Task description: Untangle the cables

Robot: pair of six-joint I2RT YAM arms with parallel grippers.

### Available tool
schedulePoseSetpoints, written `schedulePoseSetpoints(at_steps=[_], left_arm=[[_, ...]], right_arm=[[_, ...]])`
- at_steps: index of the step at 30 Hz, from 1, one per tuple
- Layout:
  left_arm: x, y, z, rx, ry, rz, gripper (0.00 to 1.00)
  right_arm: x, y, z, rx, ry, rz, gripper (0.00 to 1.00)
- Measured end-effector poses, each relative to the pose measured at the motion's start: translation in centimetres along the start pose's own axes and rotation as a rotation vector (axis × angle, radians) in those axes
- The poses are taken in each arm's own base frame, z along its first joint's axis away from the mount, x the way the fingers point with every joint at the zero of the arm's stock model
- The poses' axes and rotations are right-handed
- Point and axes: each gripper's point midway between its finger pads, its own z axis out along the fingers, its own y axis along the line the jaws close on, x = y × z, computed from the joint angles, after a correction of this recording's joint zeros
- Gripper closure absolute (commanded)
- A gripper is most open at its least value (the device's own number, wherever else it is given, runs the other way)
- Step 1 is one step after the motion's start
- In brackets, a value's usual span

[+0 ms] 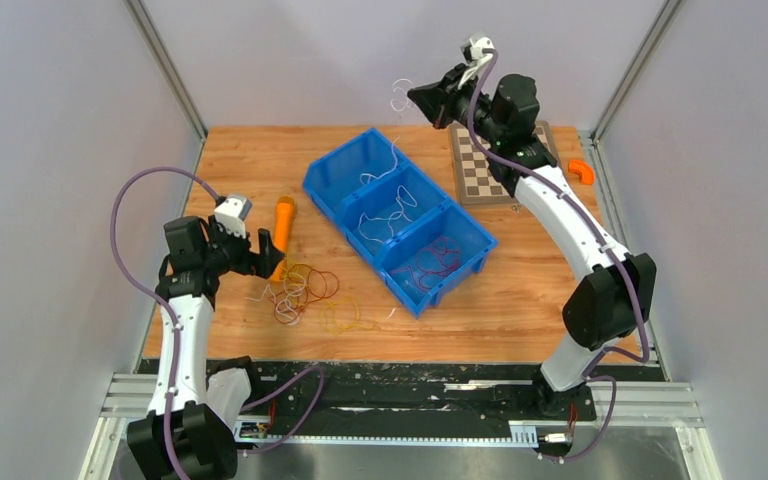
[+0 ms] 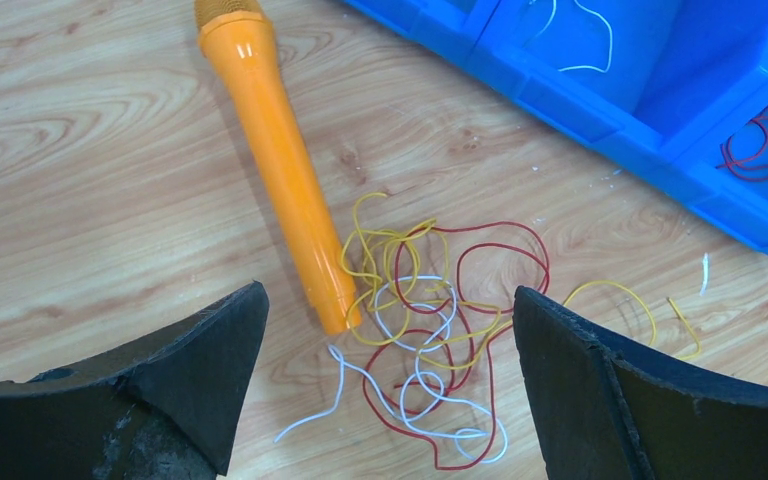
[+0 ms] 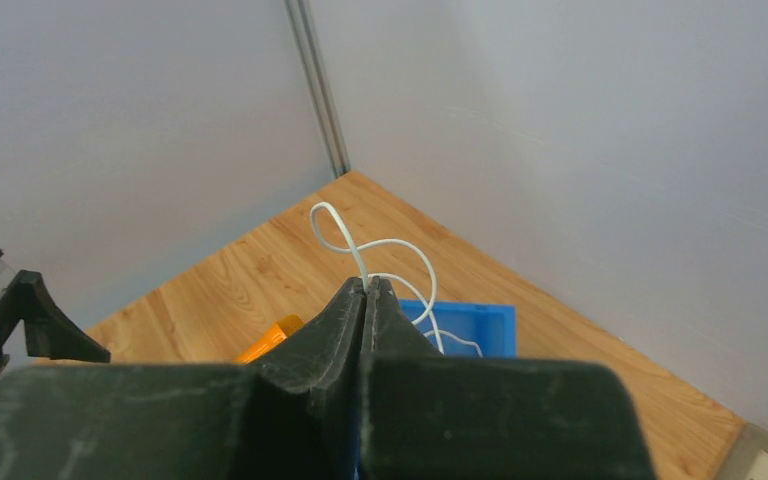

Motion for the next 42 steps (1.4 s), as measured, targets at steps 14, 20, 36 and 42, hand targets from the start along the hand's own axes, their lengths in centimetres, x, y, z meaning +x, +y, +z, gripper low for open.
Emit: schedulePoseSetpoints(at_steps=[14,20,36,42], left_arm=[[0.2,0.8,-0.1,-0.051,0.011,-0.023,0.00],[0.0,1.0,0.0,-0.063,0.006,-0.033,0.00],[-0.1,0.8,-0.2,-0.063,-0.003,-0.027,0.00],[-0.1,-0.1,-0.4,-0.017,0.003,-0.029,0.00]], right_arm=[[-6.2,1.0,-0.3,-0.076,-0.093,0.044,1.00],[-8.8,2.3,-0.6,-0.114,-0.147,0.037,1.00],[9.2,-0.5,-1.7,-0.087,0.207,0.107,1.00],[19.9,-0.4,-3.4,-0.109,0.462,0.161,0.53]])
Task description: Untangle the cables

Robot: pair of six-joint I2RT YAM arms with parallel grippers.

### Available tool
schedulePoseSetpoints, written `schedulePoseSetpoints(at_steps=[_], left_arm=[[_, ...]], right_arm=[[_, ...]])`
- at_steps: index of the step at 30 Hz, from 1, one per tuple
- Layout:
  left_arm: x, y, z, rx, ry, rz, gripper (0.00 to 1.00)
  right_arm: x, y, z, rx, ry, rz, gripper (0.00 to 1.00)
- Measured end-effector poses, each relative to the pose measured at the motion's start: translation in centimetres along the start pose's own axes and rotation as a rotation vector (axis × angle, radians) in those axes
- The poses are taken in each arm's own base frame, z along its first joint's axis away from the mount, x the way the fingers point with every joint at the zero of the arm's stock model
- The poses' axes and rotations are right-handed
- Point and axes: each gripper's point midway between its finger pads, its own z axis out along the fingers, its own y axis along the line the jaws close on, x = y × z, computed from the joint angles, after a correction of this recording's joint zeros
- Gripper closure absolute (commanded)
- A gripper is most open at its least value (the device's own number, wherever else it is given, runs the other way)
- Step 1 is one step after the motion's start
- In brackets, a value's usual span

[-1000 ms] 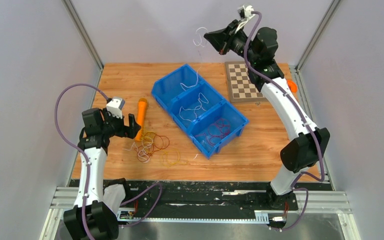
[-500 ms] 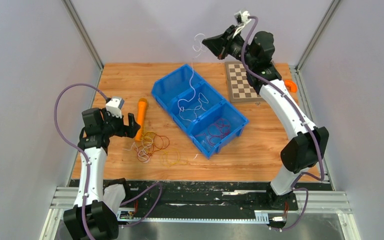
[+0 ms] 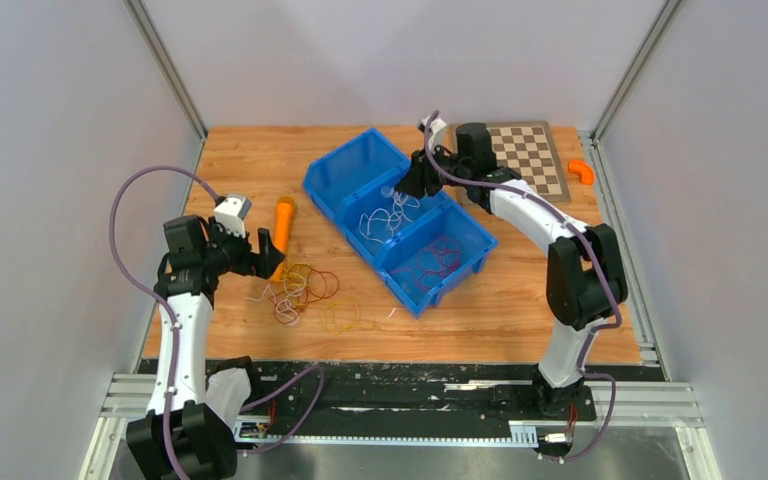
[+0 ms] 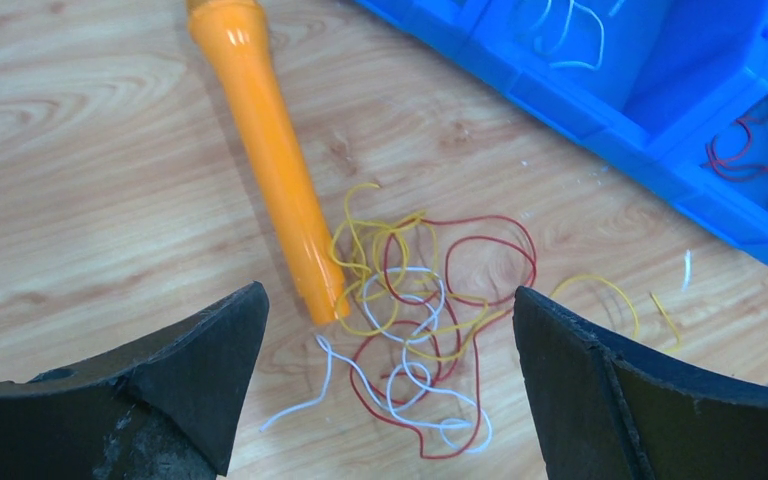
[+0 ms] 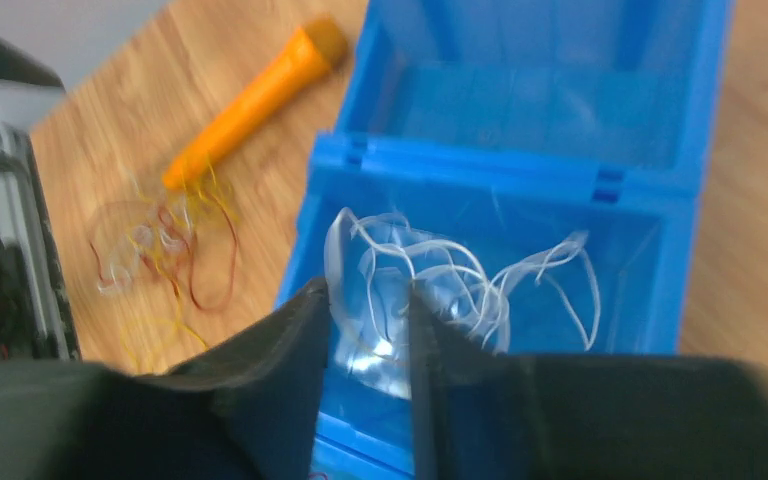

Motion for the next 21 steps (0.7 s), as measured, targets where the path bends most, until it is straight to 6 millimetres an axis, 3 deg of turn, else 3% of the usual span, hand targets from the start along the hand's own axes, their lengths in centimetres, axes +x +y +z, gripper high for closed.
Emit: schedulePoseSetpoints(at_steps=[3,6,11,14,17,21], left_arm=[[0.5,-0.4,0.2,0.040,0.052,-0.022,0.00],[0.8,-0.5,0.4,0.072,0.094,-0.037,0.00],[1.6,-1.1,0.4,0.107,0.131,-0.059,0.00],[1.6,-1.3,0.4,0.116,0.130,-0.065,0.00],[1.7,-1.3,0.5,0.119,0.137,-0.083,0.00],[2.0,-1.3,0.7,0.114,0.151,-0.128,0.00]], right_arm=[[4.1,-0.1,0.8,-0.024,0.133,0.058,0.32],[5.8,1.1,0.5,-0.068,0.206,0.094,0.17],[4.6,5.2,-1.0,-0.149,0.220,0.032,0.15],[4.6,9.6,-1.1,-0.238,0.235,-0.061,0.16],[6.8,14.3,-0.4,-0.339,0.296,-0.135,0.19],[11.9,19.0,0.6,-0.450,0.424,-0.186,0.21]])
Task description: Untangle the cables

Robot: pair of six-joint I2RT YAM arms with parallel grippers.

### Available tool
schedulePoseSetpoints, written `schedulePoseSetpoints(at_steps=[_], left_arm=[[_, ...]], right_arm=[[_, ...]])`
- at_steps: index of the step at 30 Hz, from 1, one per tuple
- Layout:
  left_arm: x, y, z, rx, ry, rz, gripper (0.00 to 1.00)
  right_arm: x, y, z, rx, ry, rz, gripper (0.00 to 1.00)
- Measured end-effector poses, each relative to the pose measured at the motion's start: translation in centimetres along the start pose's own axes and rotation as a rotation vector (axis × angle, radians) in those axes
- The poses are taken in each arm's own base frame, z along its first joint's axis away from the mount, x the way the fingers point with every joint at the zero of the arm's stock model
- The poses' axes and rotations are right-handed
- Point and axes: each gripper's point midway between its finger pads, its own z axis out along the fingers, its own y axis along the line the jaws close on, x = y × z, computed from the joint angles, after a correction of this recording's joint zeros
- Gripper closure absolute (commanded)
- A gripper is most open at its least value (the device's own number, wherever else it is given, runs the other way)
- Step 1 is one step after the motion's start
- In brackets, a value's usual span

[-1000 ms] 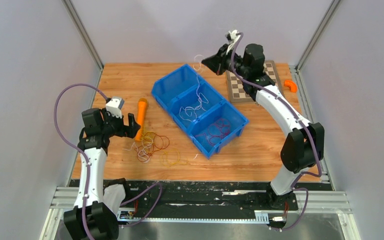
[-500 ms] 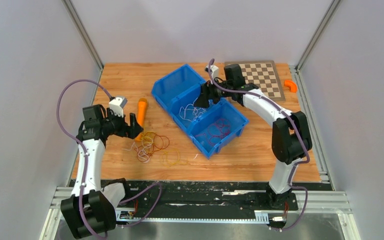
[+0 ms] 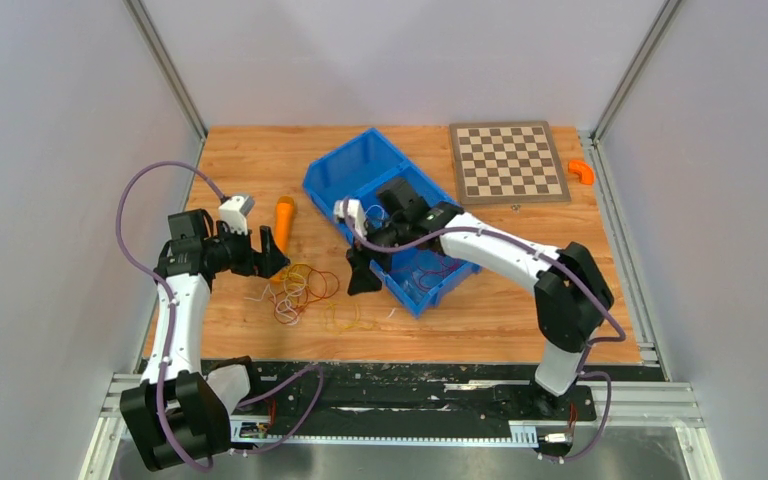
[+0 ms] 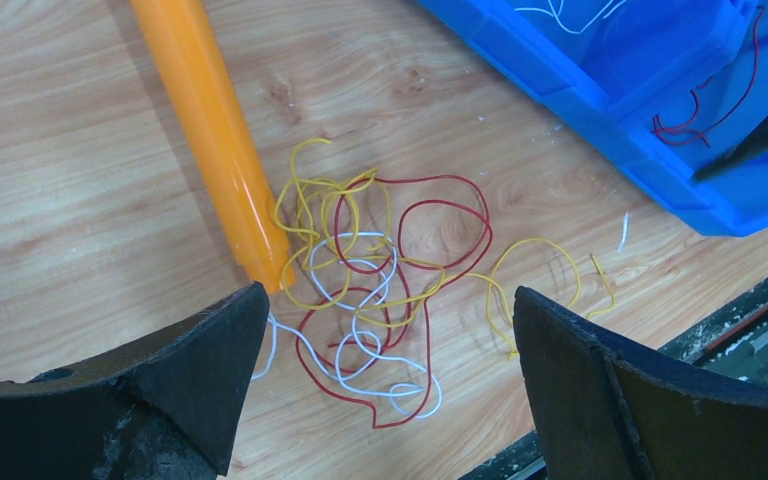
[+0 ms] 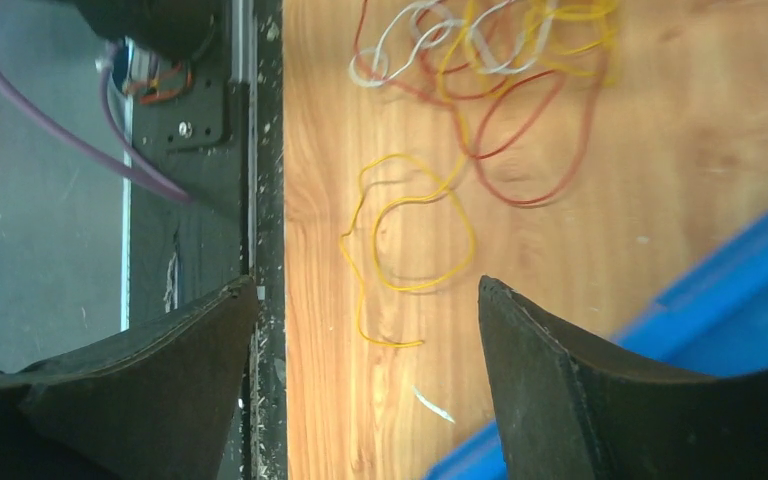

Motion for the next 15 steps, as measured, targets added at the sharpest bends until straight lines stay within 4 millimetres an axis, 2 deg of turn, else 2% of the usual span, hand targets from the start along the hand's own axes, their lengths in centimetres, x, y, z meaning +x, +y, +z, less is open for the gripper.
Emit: schedulePoseSetpoints(at_steps=[4,8,12,15], left_arm=[[0.2,0.3,0.1,-0.019,0.012,-0.045,0.00],[0.3,0.3,0.0,-0.032,0.019,-0.079,0.00],[0.5,0.2,-0.2,-0.036,0.030,-0.105,0.01],[0.5,0.1,-0.3,-0.040,0.035,-0.111,0.01]], right_arm=[[3.8,1.8,3.5,-0.054,0.116,-0.042,0.21],[8.3,2.6,6.4,-0.092,0.236,-0.077,0.27],[11.2,2.5,8.3,-0.118,0.307,-0.092,0.37],[12.4,2.5,9.2,-0.126,0.335,-0.107,0.55]])
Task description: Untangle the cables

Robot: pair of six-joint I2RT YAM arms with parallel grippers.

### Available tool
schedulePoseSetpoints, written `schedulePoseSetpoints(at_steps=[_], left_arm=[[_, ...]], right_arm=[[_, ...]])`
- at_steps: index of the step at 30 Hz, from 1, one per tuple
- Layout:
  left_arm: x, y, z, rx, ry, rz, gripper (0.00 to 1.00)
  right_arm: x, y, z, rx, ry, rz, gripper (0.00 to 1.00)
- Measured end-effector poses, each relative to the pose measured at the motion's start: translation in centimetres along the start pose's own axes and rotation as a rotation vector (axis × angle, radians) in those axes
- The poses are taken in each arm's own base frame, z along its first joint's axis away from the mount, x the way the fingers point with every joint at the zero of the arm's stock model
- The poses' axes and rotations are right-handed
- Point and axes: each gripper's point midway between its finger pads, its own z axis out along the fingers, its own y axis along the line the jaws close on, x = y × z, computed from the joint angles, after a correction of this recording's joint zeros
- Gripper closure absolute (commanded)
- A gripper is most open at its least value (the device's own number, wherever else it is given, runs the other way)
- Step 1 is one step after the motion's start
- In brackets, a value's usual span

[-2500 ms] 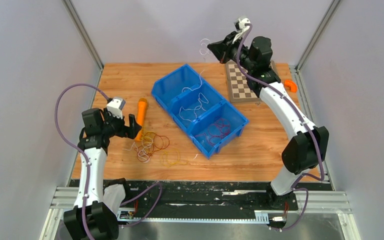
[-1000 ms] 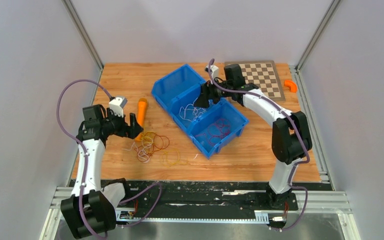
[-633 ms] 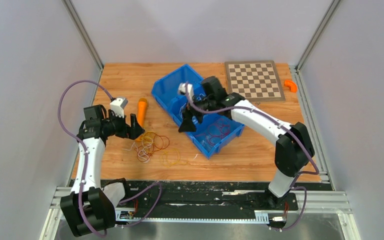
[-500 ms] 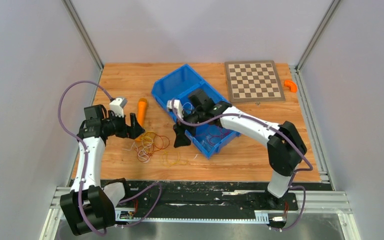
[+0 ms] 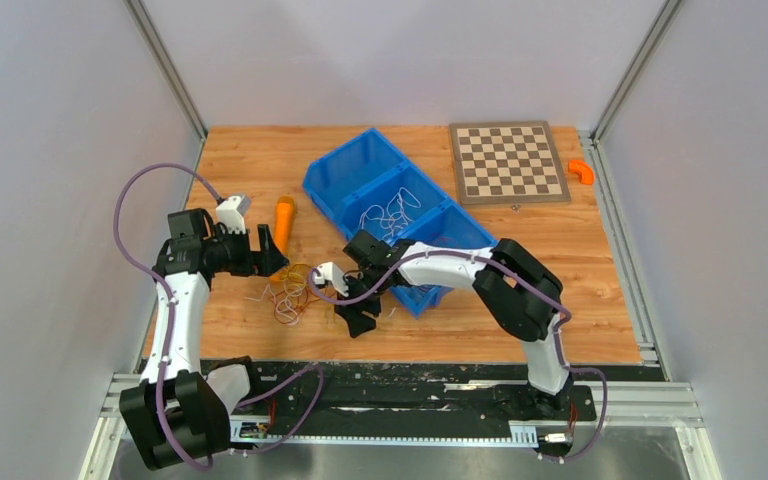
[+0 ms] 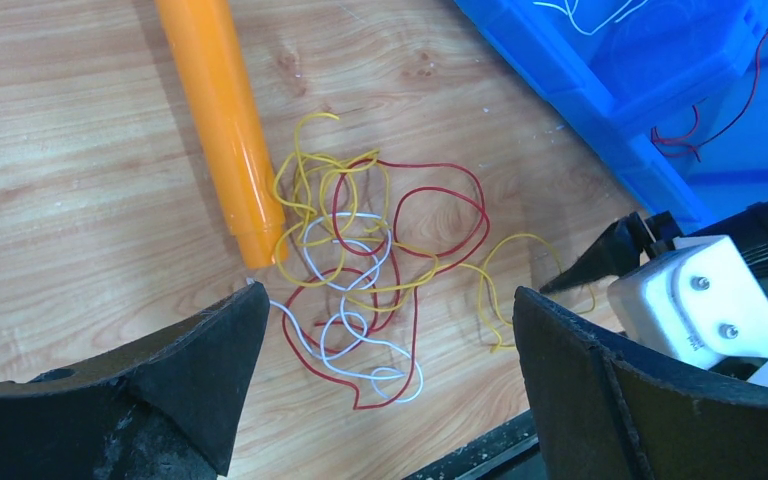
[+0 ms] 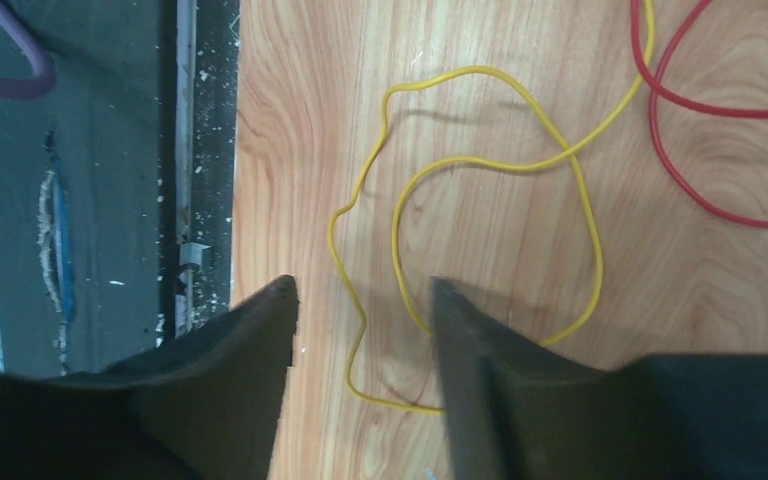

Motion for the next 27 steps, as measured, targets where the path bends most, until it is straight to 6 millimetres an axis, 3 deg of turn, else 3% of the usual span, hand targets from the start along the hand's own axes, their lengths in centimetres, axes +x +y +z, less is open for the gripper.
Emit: schedulePoseSetpoints(at_steps=[7,11,14,16,21,24,27], left_arm=[[0.3,0.1,-0.1,-0.010,0.014,-0.011,0.00],[0.3,0.0,-0.4,-0.017,0.008,-0.006,0.00],[0.1,-0.1,-0.6,-0.014,-0.006,0.003,0.00],[-0.2,-0.3,-0.8,-0.007,-0.025,0.016,0.00],[-2.0,-1.7,-1.8,0.040,-0.120,0.111,0.00],[-4.0,-4.3,-3.2,0.134,-0.226,0.207,0.00],[-6.2,-7.5,-5.1,0.238,-0.327,0.319,0.00]], right_arm=[[0.3,-0.3,1.3,0.004,0.011,-0.039,0.99],[-0.6,-0.2,0.7,0.018,-0.009,-0.066,1.00],[-3.1,0.3,-1.3,0.034,-0.058,-0.095,1.00],[-6.6,0.6,-3.5,0.053,-0.133,-0.137,1.00],[-17.0,1.8,-12.5,0.116,-0.394,-0.261,1.00],[-21.8,2.6,-18.3,0.166,-0.531,-0.323,1.00],[-25.0,3.0,-22.5,0.206,-0.630,-0.362,1.00]])
